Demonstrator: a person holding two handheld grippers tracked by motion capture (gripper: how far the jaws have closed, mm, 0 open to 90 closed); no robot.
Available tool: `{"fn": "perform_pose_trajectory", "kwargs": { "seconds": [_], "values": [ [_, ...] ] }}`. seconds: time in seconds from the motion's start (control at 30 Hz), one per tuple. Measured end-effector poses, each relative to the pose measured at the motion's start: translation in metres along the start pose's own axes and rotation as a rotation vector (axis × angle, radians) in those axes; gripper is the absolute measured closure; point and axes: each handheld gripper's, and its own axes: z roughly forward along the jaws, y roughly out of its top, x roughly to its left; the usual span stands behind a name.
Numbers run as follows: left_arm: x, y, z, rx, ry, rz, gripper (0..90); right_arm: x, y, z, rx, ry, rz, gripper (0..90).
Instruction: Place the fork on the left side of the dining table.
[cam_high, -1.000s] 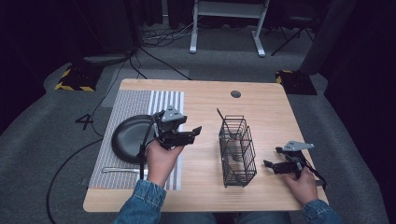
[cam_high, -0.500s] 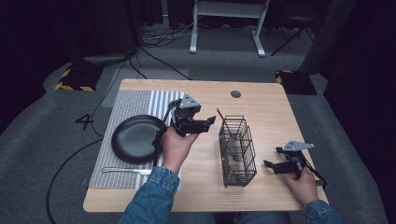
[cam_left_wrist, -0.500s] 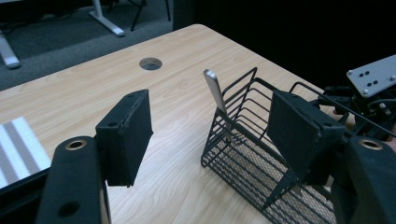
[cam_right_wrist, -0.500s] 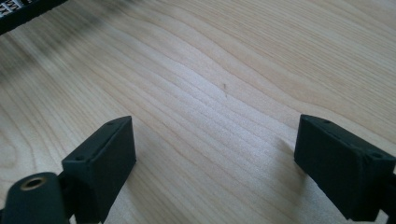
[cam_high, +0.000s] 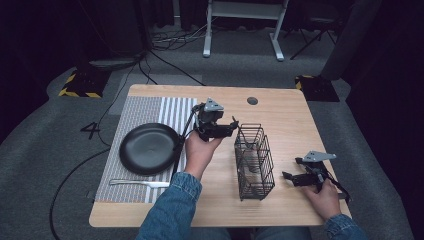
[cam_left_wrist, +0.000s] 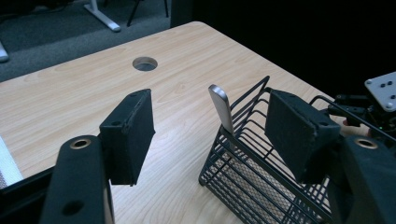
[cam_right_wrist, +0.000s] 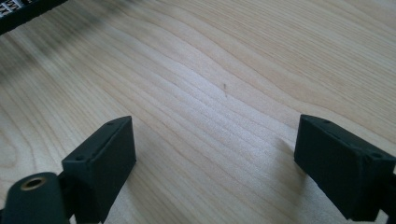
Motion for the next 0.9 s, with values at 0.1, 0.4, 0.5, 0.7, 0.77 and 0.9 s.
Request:
{"fn": "perform_pose_trajectory", "kwargs": {
  "seconds": [0.1,0.4,0.5,0.7,0.77,0.9],
  "values": [
    [0.002,-0.001,0.005,-0.015,-0.02,-0.011,44.4,0.0,0.0,0.0,0.0,0.0,0.0,12.7],
    [0.003,-0.004,0.02,0.007,-0.073,-0.036,59.5,0.0,0.0,0.0,0.0,0.0,-0.001,12.7],
    [0.004,-0.005,0.022,-0.001,-0.096,-0.058,65.2,0.0,0.0,0.0,0.0,0.0,-0.001,12.7],
    [0.009,-0.006,0.02,0.003,-0.159,-0.093,79.4,0.0,0.0,0.0,0.0,0.0,0.0,12.8],
    [0.009,-0.005,0.02,0.006,-0.164,-0.102,80.4,0.0,0.0,0.0,0.0,0.0,-0.001,12.7],
    [0.007,-0.004,0.019,0.006,-0.168,-0.094,81.3,0.0,0.0,0.0,0.0,0.0,-0.001,12.7]
  ]
}}
